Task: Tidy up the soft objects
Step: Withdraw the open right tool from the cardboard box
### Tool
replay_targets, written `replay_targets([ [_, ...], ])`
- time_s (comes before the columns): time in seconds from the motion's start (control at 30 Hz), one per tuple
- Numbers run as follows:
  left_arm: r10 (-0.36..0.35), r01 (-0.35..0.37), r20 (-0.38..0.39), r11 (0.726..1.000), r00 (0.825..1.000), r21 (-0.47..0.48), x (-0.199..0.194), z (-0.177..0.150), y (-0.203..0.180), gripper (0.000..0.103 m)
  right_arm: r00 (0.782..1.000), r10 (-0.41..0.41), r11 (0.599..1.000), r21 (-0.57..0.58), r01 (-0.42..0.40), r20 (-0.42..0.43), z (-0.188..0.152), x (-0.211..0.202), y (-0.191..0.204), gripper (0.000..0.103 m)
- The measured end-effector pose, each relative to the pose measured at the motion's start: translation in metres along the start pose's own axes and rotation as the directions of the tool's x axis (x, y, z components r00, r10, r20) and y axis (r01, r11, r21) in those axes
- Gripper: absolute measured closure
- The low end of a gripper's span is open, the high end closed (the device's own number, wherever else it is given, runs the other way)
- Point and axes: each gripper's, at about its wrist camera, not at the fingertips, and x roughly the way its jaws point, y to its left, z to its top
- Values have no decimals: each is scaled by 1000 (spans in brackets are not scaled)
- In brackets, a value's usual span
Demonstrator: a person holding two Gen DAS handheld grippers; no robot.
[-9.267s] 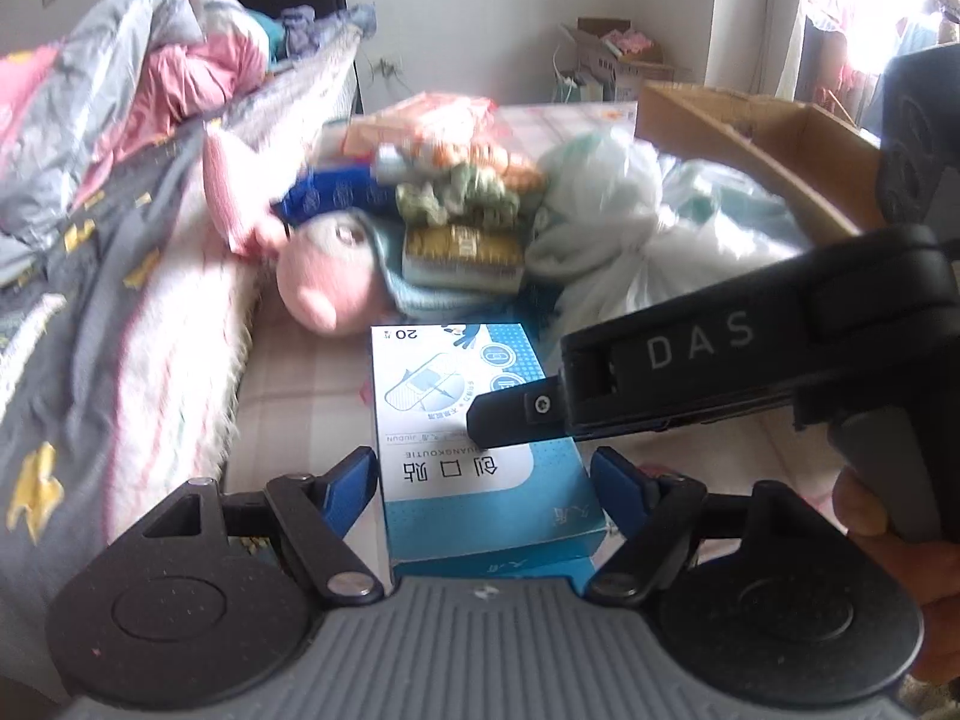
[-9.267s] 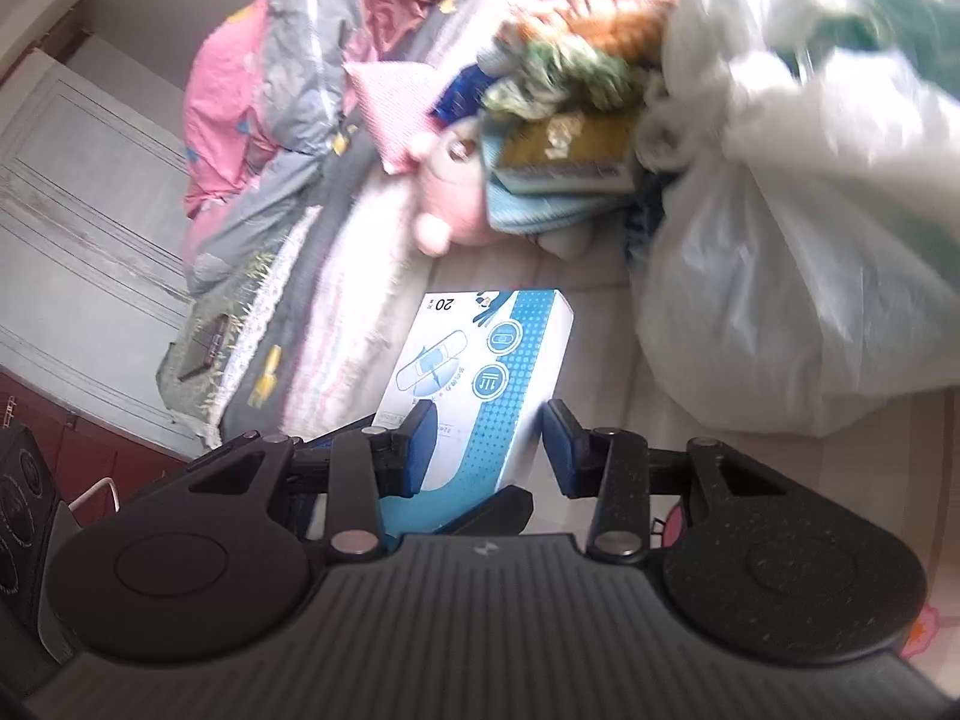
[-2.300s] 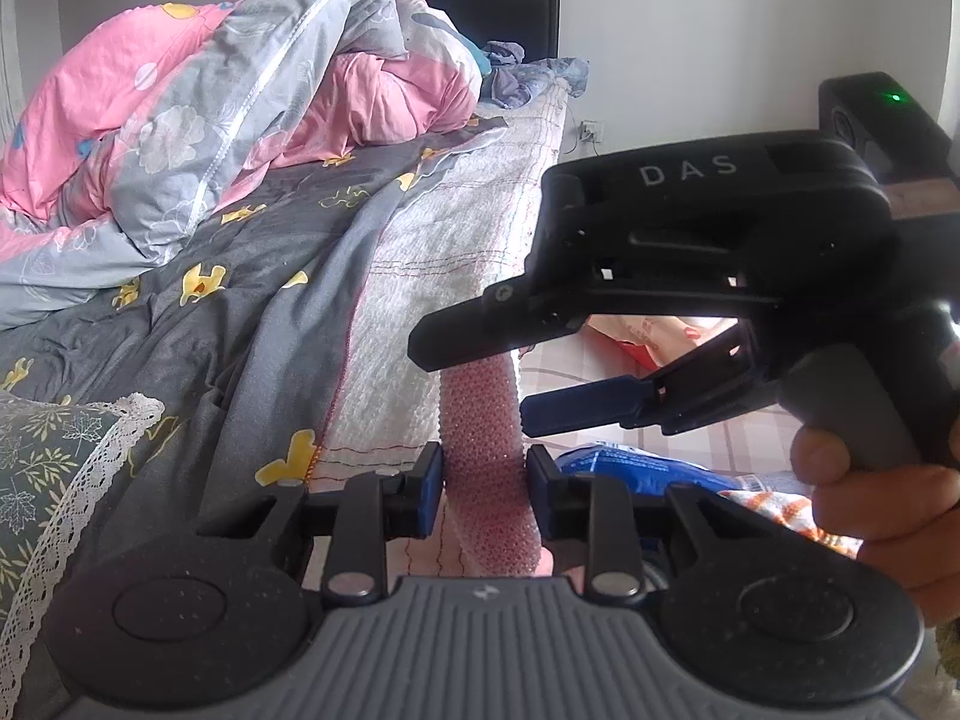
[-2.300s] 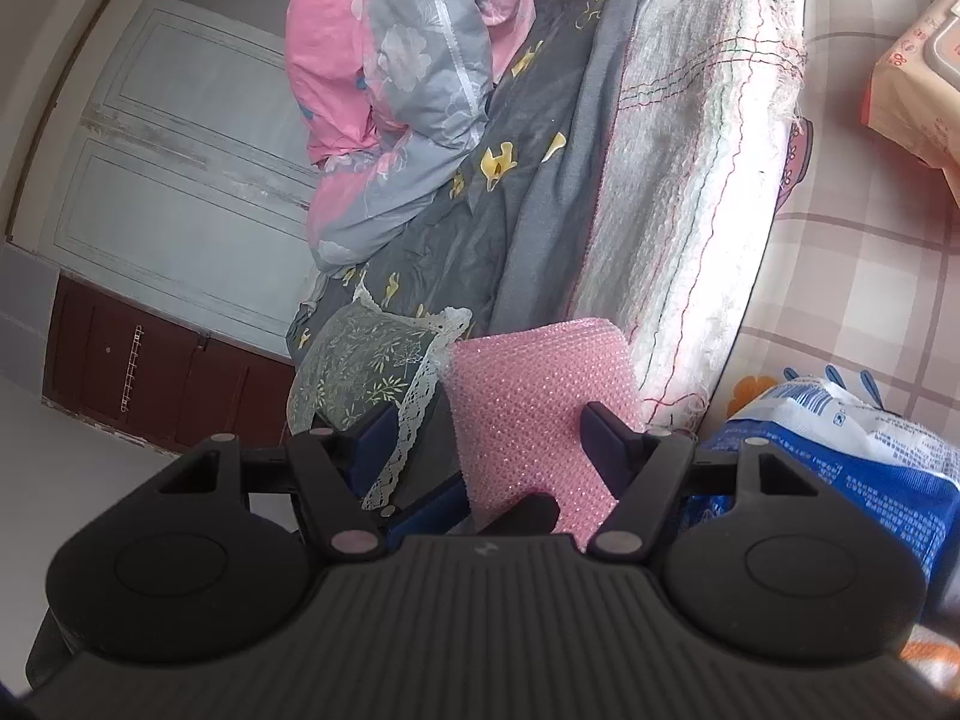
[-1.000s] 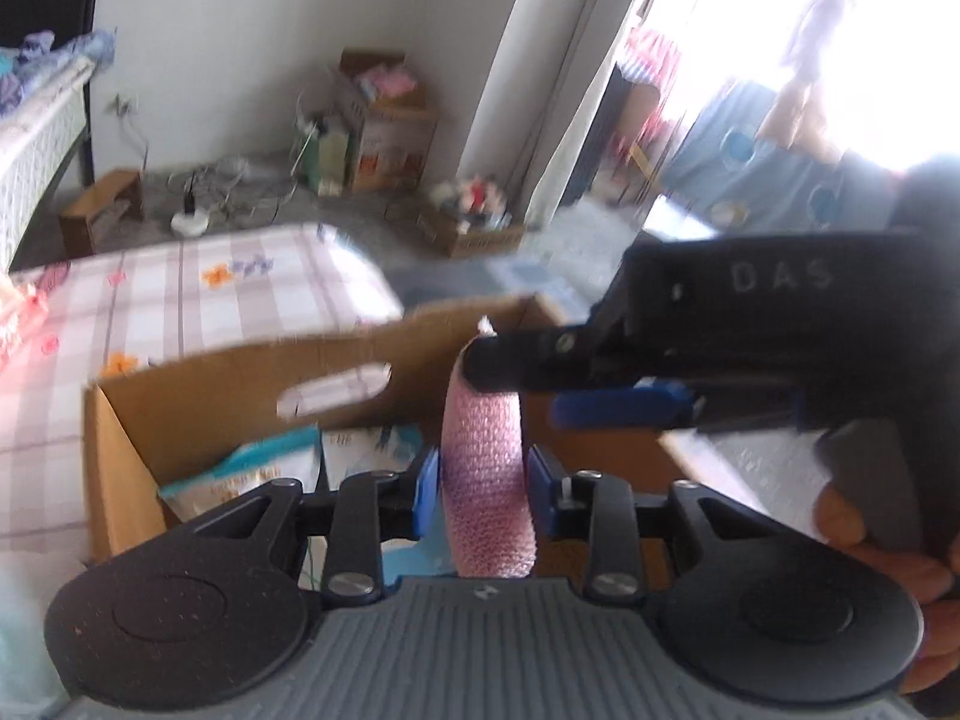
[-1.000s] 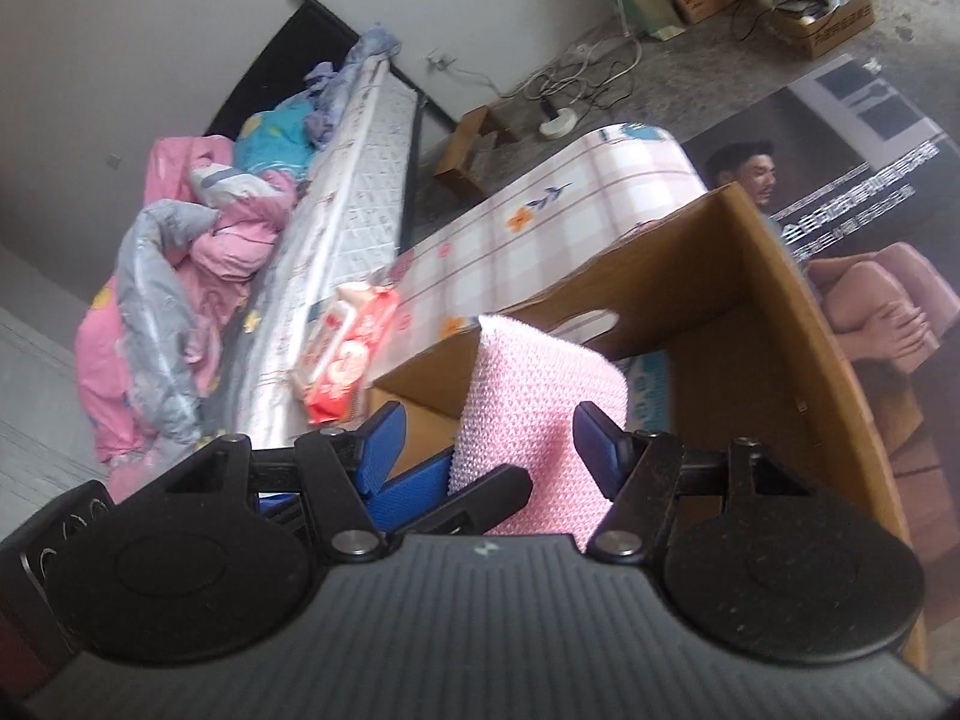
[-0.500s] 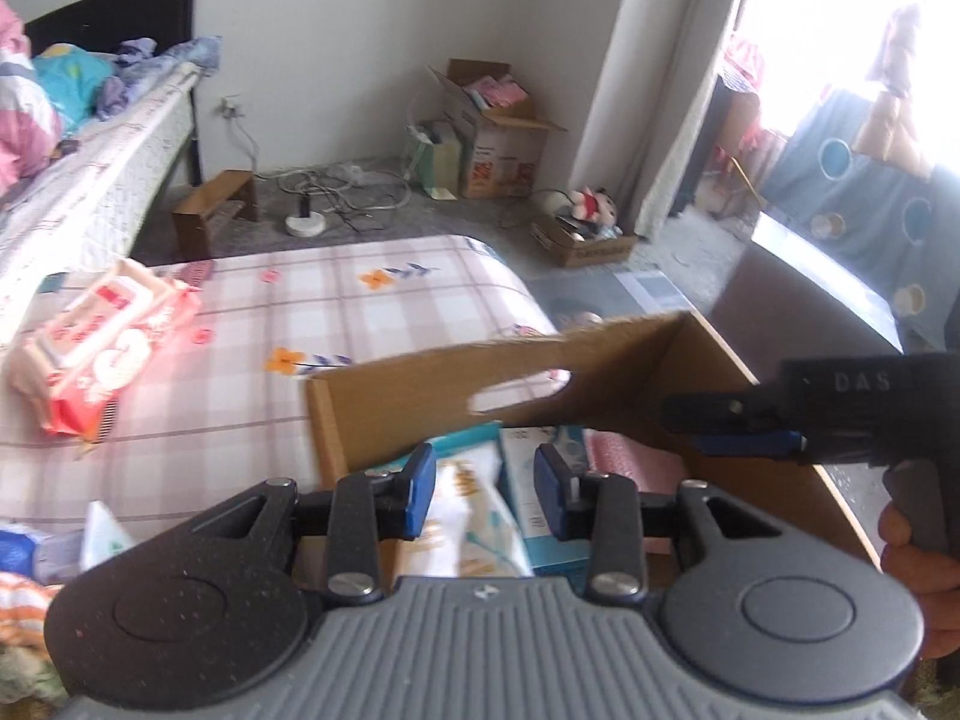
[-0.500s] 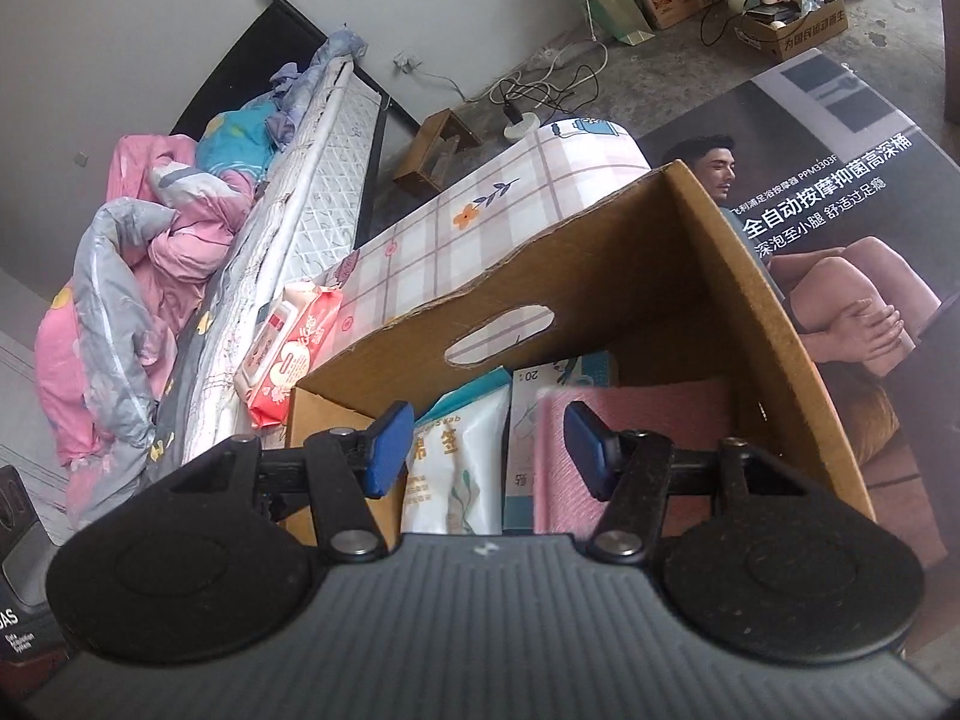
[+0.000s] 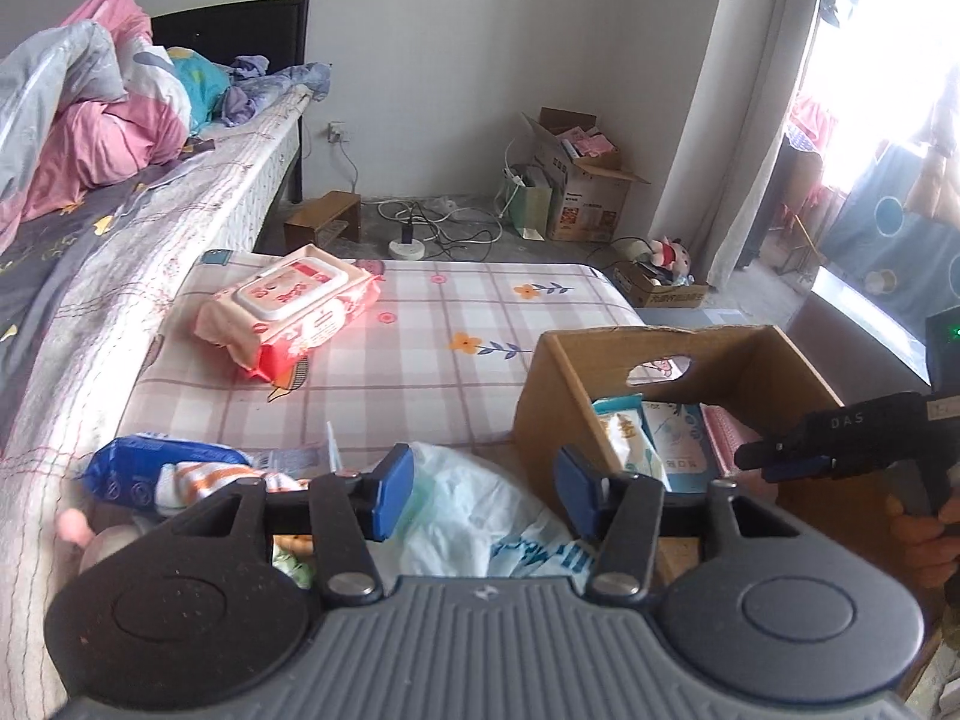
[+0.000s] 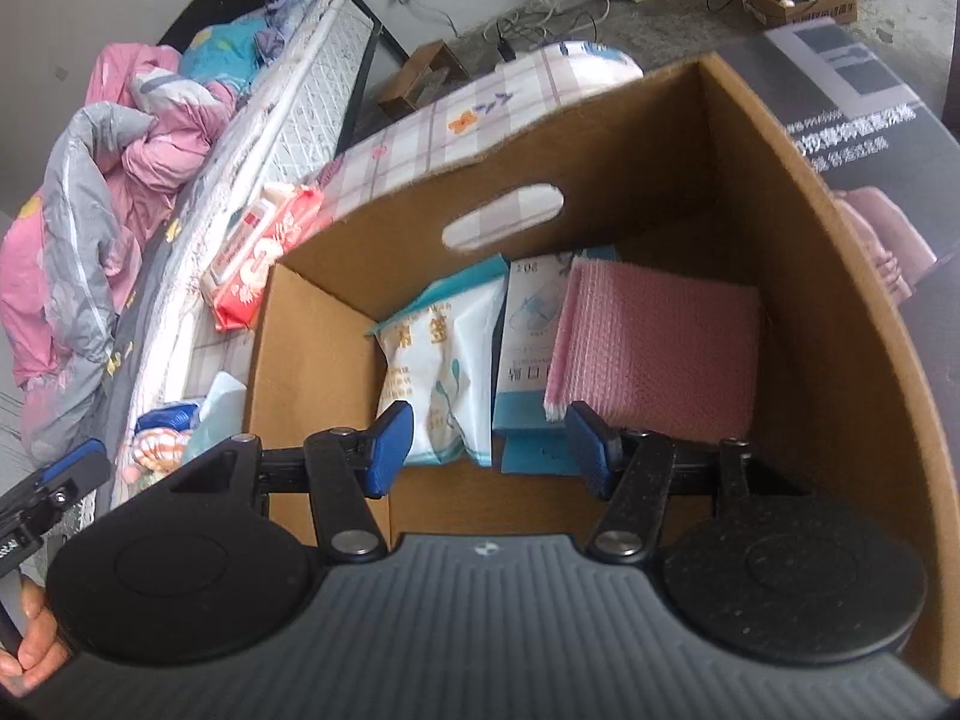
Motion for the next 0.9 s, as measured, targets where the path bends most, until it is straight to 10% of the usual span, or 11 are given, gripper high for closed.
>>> replay_targets([
  [0.9,58,-60,-26,996,998,-69,-7,-39,56,41,984,-67,946,325,10,166,42,79,-32,50],
])
